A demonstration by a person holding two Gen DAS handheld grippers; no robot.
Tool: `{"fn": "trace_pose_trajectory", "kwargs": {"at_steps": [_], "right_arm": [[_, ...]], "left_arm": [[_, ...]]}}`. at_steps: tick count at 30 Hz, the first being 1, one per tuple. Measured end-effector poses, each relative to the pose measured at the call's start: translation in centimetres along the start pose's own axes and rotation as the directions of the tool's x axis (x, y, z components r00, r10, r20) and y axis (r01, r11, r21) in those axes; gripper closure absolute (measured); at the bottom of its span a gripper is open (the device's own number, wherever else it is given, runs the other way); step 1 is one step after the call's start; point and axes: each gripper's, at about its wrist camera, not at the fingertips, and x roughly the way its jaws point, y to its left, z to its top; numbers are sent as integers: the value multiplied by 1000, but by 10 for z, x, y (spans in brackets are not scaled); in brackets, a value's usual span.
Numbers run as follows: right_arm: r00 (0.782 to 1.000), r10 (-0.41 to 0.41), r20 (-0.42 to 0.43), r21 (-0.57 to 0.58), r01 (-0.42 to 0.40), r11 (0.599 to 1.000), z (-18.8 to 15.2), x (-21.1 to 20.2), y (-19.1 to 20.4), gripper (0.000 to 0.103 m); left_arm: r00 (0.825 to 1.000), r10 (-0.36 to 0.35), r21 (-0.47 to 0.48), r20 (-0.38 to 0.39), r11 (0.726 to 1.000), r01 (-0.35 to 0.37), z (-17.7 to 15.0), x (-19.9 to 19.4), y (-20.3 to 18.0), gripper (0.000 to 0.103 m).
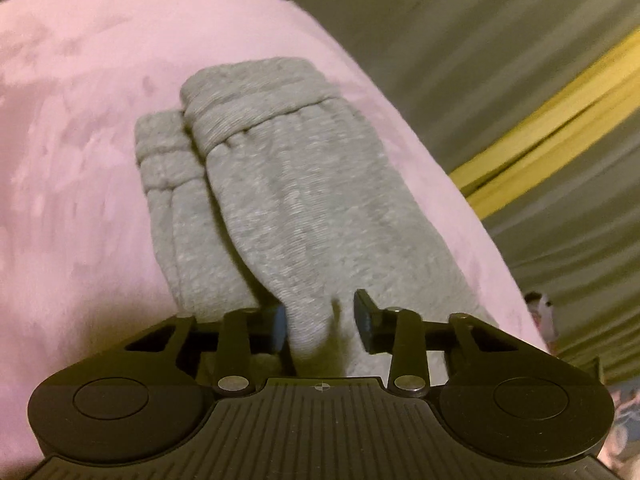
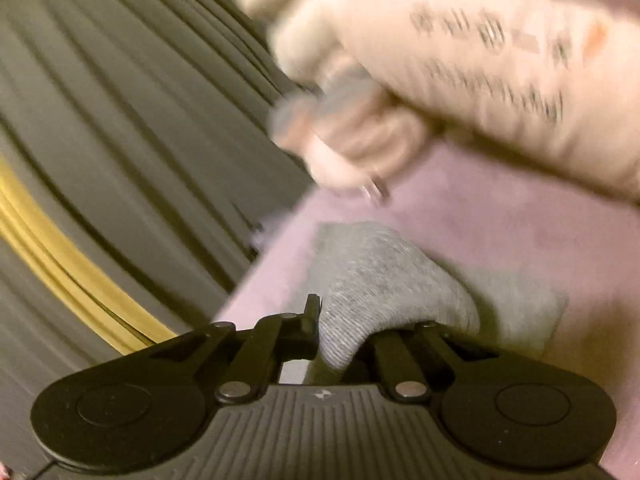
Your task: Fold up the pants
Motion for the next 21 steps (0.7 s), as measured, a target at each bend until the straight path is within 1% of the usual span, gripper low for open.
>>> {"fn": "trace_pose_trajectory", "kwargs": {"at_steps": [1, 2, 3, 4, 5, 6, 7, 8, 9, 10, 11, 12, 13, 14, 15, 17, 18, 19, 20, 21], "right_arm": [[1000, -16, 19, -15, 16, 1000, -2, -5, -1, 98], [998, -56, 18, -35, 56, 998, -6, -6, -4, 98], [993, -120, -10, -61, 119, 991, -11, -1, -9, 97], [980, -194, -52, -95, 188, 978, -17, 8, -15, 97], [951, -284, -122, -135, 267, 954, -24, 19, -23, 97], [931, -326, -166, -154, 302, 941, -29, 26, -29, 97], [945, -301, -128, -135, 284, 949, -31, 18, -32, 95], [943, -315, -108, -124, 302, 945, -29, 13, -29, 85], [932, -351, -87, -130, 339, 932, -27, 10, -25, 67], [911, -409, -58, -149, 397, 906, -24, 6, -20, 59], [888, -459, -17, -173, 449, 877, -21, 2, -13, 54], [878, -478, 25, -191, 474, 860, -18, -4, -7, 49], [871, -487, 66, -209, 490, 847, -15, -10, 1, 46], [870, -481, 106, -225, 492, 841, -13, -17, 10, 38], [878, -458, 136, -234, 478, 847, -11, -23, 16, 30], [905, -391, 169, -242, 422, 874, -9, -32, 36, 24], [922, -350, 165, -252, 382, 889, -10, -34, 45, 22], [944, -297, 144, -269, 326, 906, -13, -35, 58, 20], [963, -247, 112, -285, 269, 920, -17, -36, 71, 16], [978, -196, 70, -295, 208, 933, -22, -33, 81, 14]], "left_arm": [[1000, 7, 6, 1, 1000, -7, 0, 0, -1, 75], [1000, 17, 3, 0, 1000, -17, 0, 1, -1, 80], [1000, 21, -4, -1, 1000, -21, -1, -3, 4, 82], [1000, 25, -18, -4, 1000, -25, 0, -3, 7, 83], [1000, 27, -34, -6, 999, -27, 0, -3, 10, 83], [1000, 26, -54, -8, 998, -27, 1, -5, 14, 83], [1000, 29, -68, -4, 997, -29, 1, -7, 16, 83], [999, 35, -78, 5, 996, -34, 1, -11, 17, 83], [999, 45, -86, 24, 995, -43, 1, -15, 18, 83], [997, 57, -89, 50, 995, -53, 1, -19, 18, 80], [994, 71, -89, 80, 994, -64, 1, -24, 17, 73], [989, 85, -88, 118, 993, -75, 2, -28, 17, 68], [987, 85, -84, 136, 994, -74, 2, -29, 18, 56], [987, 83, -78, 137, 994, -73, 4, -27, 17, 48], [989, 86, -67, 124, 995, -78, 5, -24, 17, 48], [991, 96, -47, 90, 995, -92, 9, -14, 16, 47], [991, 103, -41, 82, 994, -100, 11, -10, 16, 47], [991, 110, -41, 76, 993, -108, 13, -6, 16, 47], [991, 107, -49, 75, 993, -103, 14, -6, 18, 50], [993, 89, -70, 74, 994, -84, 17, -5, 22, 52]]}}
